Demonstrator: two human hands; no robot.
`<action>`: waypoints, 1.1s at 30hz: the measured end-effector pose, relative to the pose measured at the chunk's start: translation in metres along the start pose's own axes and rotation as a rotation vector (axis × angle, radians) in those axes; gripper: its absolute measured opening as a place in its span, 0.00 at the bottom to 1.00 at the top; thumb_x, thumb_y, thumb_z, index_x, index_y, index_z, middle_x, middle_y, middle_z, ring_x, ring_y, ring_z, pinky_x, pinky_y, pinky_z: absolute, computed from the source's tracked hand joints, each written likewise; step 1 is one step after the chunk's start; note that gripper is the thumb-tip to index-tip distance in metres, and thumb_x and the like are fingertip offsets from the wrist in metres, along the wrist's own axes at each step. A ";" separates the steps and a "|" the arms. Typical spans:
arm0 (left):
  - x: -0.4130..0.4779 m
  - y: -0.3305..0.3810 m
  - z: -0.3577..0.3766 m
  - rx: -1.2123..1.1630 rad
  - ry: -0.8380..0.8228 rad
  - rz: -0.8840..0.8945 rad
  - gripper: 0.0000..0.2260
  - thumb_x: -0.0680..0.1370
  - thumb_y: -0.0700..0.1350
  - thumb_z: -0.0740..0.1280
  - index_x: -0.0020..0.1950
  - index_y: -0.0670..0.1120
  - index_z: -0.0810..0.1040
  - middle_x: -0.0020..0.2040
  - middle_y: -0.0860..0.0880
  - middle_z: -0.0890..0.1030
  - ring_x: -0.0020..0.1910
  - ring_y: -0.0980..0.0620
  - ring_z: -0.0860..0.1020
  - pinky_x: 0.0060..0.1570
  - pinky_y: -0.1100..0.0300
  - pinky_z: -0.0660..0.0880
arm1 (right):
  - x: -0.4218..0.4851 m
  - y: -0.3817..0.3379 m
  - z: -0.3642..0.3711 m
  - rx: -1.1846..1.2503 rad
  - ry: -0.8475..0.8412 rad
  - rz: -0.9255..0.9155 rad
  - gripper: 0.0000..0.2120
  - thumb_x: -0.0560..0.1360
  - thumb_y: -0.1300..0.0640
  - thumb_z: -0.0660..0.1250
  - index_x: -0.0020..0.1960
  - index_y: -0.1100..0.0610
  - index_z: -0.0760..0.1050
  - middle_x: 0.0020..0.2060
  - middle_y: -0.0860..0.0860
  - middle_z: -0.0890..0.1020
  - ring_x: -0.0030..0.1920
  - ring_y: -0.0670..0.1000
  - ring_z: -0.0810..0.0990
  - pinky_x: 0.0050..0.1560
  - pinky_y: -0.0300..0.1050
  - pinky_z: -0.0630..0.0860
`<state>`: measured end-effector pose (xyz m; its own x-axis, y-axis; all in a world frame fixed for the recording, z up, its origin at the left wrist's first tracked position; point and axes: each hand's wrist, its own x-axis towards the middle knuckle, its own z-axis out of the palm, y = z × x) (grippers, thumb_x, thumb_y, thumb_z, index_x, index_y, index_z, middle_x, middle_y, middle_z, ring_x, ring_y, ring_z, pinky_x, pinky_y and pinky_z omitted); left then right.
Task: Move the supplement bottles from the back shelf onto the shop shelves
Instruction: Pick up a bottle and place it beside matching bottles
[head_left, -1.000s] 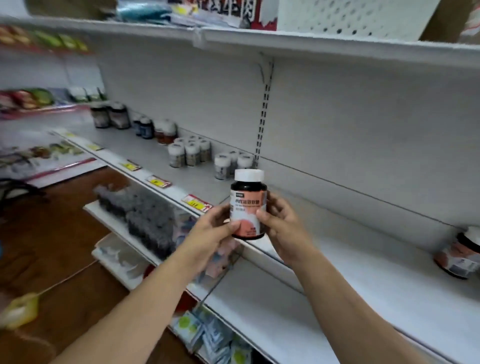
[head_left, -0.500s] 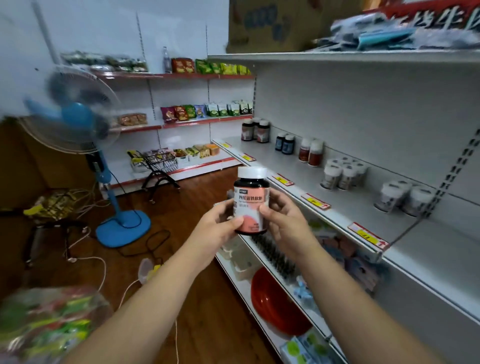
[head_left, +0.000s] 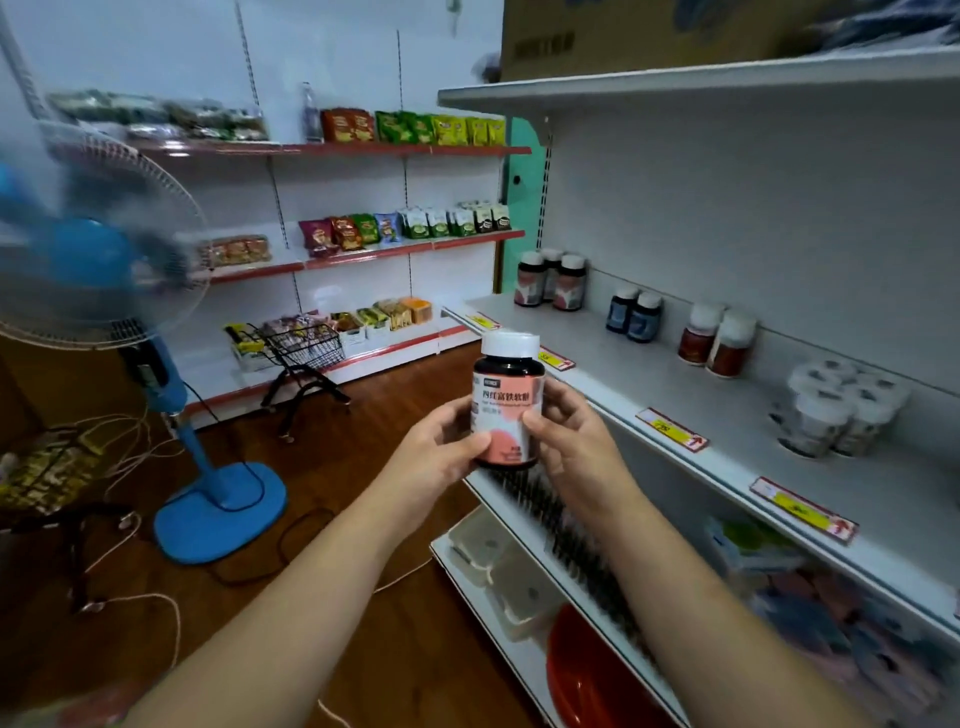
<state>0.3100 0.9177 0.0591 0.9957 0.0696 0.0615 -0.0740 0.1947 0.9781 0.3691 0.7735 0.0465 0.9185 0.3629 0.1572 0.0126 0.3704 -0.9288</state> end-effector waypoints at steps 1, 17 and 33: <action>0.023 -0.001 -0.006 -0.002 -0.007 -0.001 0.17 0.76 0.32 0.61 0.61 0.47 0.72 0.53 0.51 0.79 0.56 0.52 0.78 0.53 0.61 0.78 | 0.023 0.004 -0.003 -0.007 0.011 -0.011 0.20 0.73 0.68 0.63 0.64 0.57 0.70 0.52 0.53 0.81 0.53 0.52 0.81 0.46 0.42 0.79; 0.351 -0.005 -0.051 0.155 -0.277 -0.040 0.14 0.74 0.41 0.66 0.59 0.47 0.75 0.54 0.49 0.81 0.53 0.54 0.80 0.50 0.64 0.77 | 0.305 0.026 -0.072 -0.150 0.308 -0.006 0.22 0.72 0.69 0.65 0.62 0.51 0.70 0.63 0.54 0.76 0.63 0.54 0.75 0.64 0.55 0.72; 0.547 -0.065 -0.051 0.538 -0.474 -0.046 0.19 0.73 0.47 0.70 0.62 0.49 0.71 0.58 0.48 0.79 0.55 0.50 0.78 0.54 0.58 0.73 | 0.425 0.059 -0.113 -0.514 0.698 -0.024 0.31 0.66 0.68 0.73 0.64 0.51 0.68 0.54 0.44 0.79 0.51 0.36 0.79 0.48 0.32 0.76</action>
<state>0.8569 0.9926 0.0194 0.9232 -0.3837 -0.0214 -0.1156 -0.3305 0.9367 0.8046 0.8526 0.0202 0.9460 -0.3105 0.0931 0.0575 -0.1220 -0.9909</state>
